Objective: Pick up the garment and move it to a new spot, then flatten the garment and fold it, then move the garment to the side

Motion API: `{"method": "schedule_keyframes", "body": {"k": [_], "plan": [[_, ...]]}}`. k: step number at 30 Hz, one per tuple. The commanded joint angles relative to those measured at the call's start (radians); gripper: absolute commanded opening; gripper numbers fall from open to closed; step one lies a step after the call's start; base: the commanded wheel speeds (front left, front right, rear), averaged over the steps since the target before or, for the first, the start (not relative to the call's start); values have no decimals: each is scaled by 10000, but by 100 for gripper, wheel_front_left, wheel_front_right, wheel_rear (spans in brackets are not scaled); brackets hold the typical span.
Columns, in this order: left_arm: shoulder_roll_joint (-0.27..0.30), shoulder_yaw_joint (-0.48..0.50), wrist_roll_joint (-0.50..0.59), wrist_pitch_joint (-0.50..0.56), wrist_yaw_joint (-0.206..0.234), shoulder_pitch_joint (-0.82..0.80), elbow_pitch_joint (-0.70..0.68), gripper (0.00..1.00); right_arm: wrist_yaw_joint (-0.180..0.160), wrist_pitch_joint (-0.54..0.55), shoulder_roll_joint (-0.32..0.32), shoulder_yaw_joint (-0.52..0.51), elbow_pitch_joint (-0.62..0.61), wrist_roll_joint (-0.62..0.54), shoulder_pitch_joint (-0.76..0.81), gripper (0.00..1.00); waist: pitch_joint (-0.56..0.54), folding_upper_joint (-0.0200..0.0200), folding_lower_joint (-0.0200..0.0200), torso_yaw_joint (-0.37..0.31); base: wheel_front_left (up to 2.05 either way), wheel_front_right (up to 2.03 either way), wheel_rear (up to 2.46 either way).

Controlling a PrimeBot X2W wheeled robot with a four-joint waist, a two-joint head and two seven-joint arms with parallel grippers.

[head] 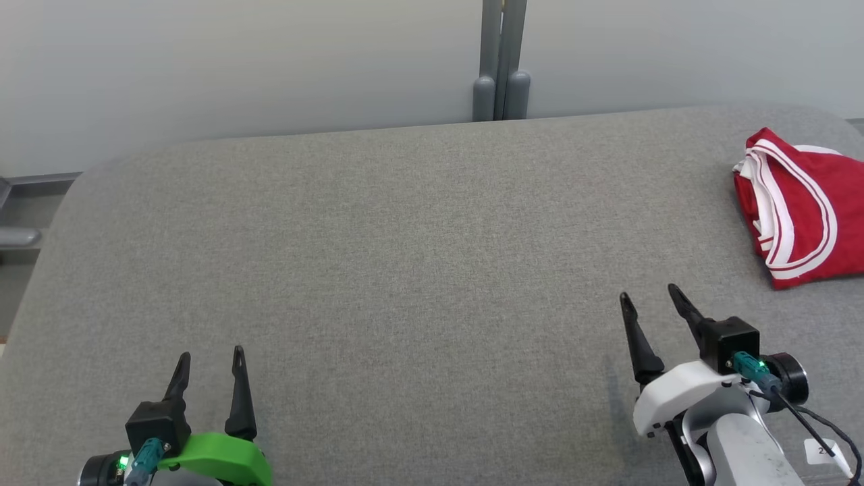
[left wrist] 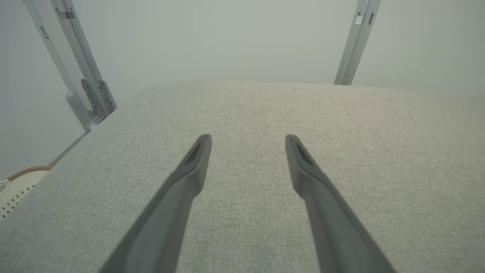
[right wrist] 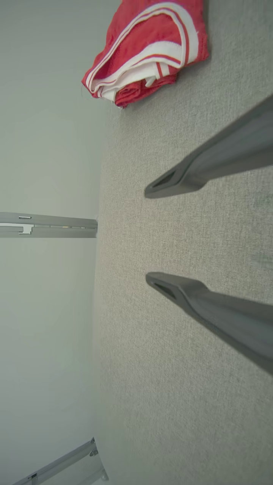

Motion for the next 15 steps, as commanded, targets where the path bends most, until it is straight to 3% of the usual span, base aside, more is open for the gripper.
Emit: {"method": "schedule_keyframes", "body": {"k": [1, 15], "plan": [[20, 64, -72, 5, 54, 130, -13, 100, -17, -22, -2, -182, -97, -189, 131, 100, -136, 0, 1, 0, 0, 0, 0], [19, 65, -265, 5, -68, 301, -61, 100, -17, -22, 74, -402, -112, -651, 509, 100, -327, 0, 1, -218, 0, 0, 0]]}}
